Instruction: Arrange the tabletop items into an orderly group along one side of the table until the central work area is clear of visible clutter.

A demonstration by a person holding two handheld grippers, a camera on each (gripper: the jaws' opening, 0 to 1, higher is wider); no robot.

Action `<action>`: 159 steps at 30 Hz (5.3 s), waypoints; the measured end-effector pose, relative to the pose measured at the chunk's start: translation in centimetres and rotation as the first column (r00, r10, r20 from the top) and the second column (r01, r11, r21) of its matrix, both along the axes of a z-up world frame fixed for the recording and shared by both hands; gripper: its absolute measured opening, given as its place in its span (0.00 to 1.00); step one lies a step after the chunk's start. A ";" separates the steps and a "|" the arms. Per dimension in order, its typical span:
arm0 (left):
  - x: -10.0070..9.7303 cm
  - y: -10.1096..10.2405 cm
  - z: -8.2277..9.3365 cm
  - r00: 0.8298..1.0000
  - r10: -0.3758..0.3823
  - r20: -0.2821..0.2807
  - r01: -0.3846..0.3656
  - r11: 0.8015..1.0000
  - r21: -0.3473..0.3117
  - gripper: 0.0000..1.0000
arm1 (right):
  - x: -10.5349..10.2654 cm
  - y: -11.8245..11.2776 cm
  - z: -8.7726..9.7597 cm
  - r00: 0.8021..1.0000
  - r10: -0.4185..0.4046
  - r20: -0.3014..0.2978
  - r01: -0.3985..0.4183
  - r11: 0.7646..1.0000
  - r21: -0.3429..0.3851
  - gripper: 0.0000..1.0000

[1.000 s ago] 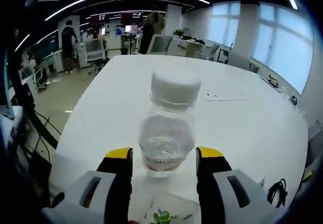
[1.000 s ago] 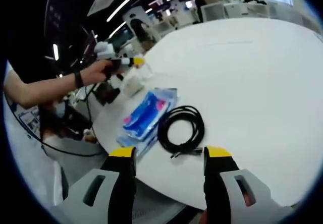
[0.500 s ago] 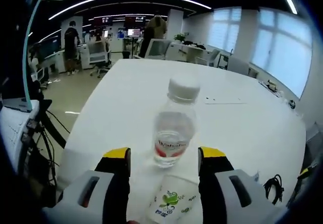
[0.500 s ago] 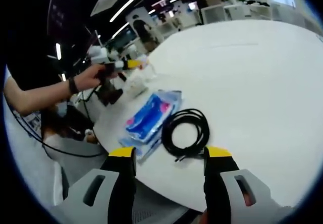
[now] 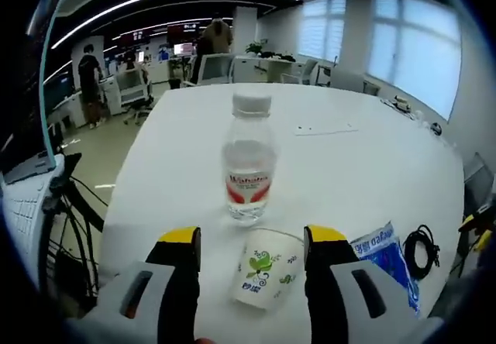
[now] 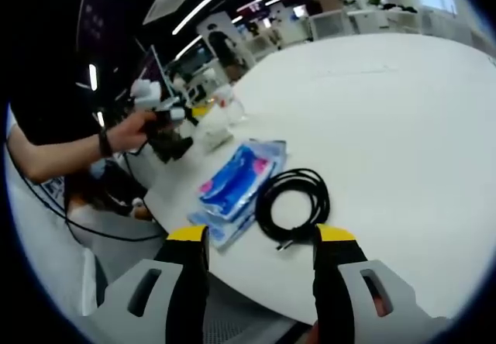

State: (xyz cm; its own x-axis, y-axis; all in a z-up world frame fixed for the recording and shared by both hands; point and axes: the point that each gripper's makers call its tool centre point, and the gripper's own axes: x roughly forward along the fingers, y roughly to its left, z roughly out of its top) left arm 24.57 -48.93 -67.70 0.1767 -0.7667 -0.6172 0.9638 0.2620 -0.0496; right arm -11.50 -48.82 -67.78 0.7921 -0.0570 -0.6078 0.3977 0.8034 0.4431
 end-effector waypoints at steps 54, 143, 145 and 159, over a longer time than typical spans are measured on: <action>-3.0 0.8 -6.4 0.983 -0.153 -0.105 0.170 0.970 0.173 0.39 | -3.2 2.0 -0.2 1.000 -0.017 -0.019 0.017 1.000 0.024 0.52; -20.9 16.2 -1.8 0.950 -0.301 -0.082 0.303 0.953 0.007 0.37 | 13.9 13.7 3.1 0.890 0.427 0.159 -0.446 0.889 0.102 0.42; -21.4 16.2 -1.8 0.943 -0.327 -0.069 0.328 0.944 0.015 0.37 | 14.4 14.3 2.9 0.881 0.446 0.159 -0.465 0.879 0.110 0.42; -24.3 15.1 -0.5 0.873 -0.488 0.012 0.488 0.873 0.016 0.37 | 14.3 16.9 2.1 0.841 0.516 0.160 -0.539 0.824 0.177 0.40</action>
State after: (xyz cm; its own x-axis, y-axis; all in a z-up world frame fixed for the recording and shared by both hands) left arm 0.25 -33.83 -68.18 -0.2085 -0.7504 -0.6272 0.9699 -0.2410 -0.0341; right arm 2.82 -31.95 -65.64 0.7216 0.5050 -0.4736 -0.1161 0.7626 0.6363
